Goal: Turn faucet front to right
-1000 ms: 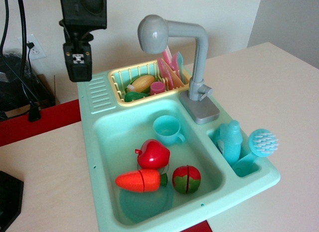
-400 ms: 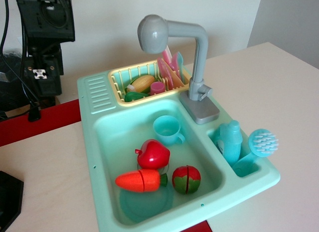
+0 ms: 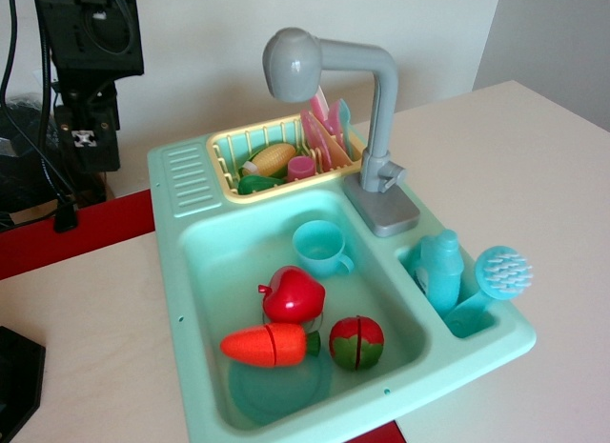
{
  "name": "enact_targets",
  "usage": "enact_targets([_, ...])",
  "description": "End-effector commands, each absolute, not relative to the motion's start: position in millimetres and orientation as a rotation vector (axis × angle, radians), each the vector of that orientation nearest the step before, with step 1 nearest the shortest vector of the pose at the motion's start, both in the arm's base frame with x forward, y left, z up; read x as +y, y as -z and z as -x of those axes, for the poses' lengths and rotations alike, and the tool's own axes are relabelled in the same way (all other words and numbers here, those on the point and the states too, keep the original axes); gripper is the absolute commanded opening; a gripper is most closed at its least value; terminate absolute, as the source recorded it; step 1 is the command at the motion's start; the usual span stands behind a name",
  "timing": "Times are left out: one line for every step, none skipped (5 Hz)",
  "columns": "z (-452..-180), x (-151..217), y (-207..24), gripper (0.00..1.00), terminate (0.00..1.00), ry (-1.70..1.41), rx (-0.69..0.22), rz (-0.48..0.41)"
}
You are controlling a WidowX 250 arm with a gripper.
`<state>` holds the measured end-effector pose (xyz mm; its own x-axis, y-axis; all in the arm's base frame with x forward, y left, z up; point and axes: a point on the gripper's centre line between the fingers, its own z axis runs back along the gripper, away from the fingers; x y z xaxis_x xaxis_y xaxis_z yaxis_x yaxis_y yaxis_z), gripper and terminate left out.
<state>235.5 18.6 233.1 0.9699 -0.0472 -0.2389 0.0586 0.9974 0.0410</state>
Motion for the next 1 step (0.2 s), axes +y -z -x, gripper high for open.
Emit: enact_targets([-235.8,19.0,-250.3,1.0,1.0,0.063,0.169,-0.055])
